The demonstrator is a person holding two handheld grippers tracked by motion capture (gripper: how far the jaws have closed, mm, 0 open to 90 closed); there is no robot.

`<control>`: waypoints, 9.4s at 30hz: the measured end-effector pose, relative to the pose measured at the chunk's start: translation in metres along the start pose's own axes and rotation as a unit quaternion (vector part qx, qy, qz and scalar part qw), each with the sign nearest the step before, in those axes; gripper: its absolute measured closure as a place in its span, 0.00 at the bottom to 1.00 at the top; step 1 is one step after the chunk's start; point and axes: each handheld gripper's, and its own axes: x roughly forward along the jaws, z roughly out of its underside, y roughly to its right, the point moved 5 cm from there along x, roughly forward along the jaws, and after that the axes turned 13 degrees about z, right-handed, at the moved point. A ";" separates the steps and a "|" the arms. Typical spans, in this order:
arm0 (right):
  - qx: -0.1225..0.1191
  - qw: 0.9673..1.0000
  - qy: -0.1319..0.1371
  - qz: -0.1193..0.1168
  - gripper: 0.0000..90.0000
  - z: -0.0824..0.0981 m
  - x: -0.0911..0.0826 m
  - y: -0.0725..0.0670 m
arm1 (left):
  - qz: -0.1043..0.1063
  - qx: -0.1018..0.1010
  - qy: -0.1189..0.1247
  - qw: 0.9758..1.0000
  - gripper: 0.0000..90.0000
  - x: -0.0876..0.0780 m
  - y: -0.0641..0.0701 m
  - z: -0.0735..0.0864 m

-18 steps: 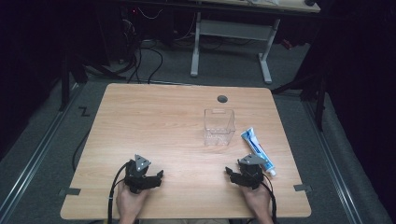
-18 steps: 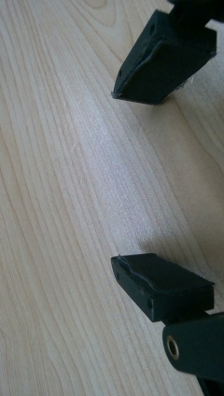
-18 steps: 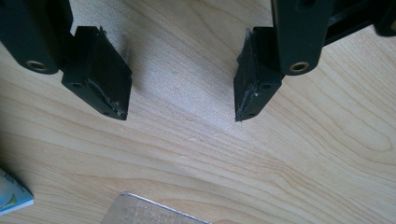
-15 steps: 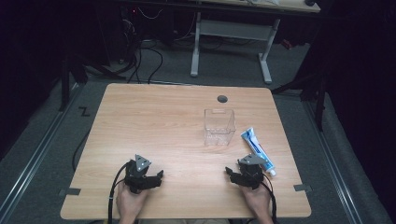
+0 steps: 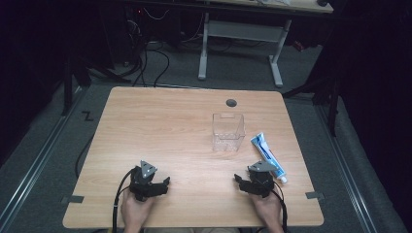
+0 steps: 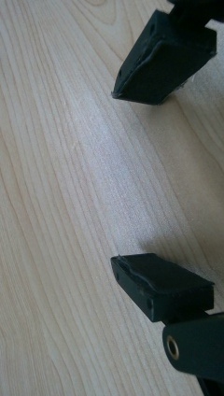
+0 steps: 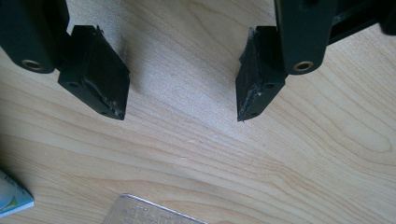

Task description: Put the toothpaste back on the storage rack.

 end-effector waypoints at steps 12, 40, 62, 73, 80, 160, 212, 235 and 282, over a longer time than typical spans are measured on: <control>-0.001 1.000 -0.001 -0.003 0.38 0.000 0.000 0.000 | -0.002 -0.001 0.000 1.000 0.19 0.000 -0.001 0.000; 0.021 0.999 0.011 -0.024 0.40 0.000 -0.011 0.001 | -0.003 -0.002 0.000 1.000 0.19 0.000 -0.001 -0.001; 0.050 0.999 0.002 -0.011 0.42 0.000 -0.028 0.024 | -0.003 -0.002 0.000 1.000 0.19 0.000 -0.001 -0.001; 0.043 0.999 0.002 -0.009 0.41 -0.001 -0.035 0.031 | -0.003 -0.002 0.000 1.000 0.19 0.000 -0.001 -0.001; 0.044 0.999 -0.001 0.004 0.45 -0.002 -0.037 0.038 | -0.003 -0.002 0.001 1.000 0.19 0.000 -0.001 -0.001; -0.013 0.991 -0.114 0.066 0.51 -0.077 0.024 0.091 | -0.003 -0.002 0.001 1.000 0.19 0.000 -0.001 -0.001; 0.013 0.975 -0.210 0.078 0.77 -0.066 0.056 0.121 | -0.003 -0.003 0.000 1.000 0.19 0.001 -0.001 -0.001; 0.056 0.990 -0.130 0.023 0.81 -0.076 0.013 0.129 | -0.003 -0.003 0.001 1.000 0.19 0.001 -0.001 -0.001; 0.087 0.994 0.006 -0.066 0.85 -0.090 -0.044 0.120 | -0.003 -0.003 0.001 1.000 0.19 0.001 -0.001 -0.001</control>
